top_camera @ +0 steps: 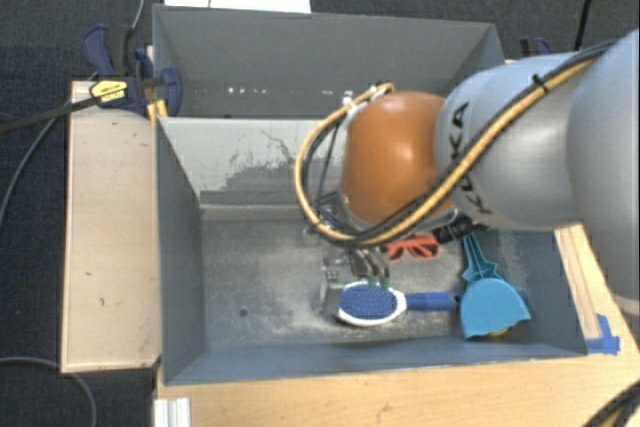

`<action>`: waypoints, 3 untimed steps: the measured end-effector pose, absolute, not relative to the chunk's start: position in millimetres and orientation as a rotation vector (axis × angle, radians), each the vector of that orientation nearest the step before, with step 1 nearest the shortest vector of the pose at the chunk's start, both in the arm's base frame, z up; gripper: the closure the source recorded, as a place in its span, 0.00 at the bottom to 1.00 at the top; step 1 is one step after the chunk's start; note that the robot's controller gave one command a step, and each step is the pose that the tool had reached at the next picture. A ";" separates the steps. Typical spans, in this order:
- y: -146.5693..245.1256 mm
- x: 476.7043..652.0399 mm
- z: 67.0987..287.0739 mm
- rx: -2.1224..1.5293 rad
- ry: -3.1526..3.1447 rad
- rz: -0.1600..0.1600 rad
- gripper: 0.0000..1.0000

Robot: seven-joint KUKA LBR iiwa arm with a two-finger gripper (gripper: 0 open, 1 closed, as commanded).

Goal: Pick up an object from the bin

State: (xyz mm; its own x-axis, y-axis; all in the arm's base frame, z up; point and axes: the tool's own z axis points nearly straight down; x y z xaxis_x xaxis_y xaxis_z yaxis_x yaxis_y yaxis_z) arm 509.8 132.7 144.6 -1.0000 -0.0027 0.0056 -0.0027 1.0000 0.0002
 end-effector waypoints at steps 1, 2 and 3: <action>132.2 511.8 148.3 -0.002 -3.143 -0.002 0.00; 110.9 501.8 139.1 -0.078 -3.143 -0.006 0.00; 84.7 487.5 117.4 -0.130 -3.141 -0.001 0.00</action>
Offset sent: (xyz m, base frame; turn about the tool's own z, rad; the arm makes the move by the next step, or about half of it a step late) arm -0.0279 -0.0688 -0.0253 0.1547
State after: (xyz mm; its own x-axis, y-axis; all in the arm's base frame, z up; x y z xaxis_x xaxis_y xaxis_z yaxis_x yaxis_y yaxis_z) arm 487.5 84.7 117.4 -0.9966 0.0826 -0.0020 0.0826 0.9966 0.0009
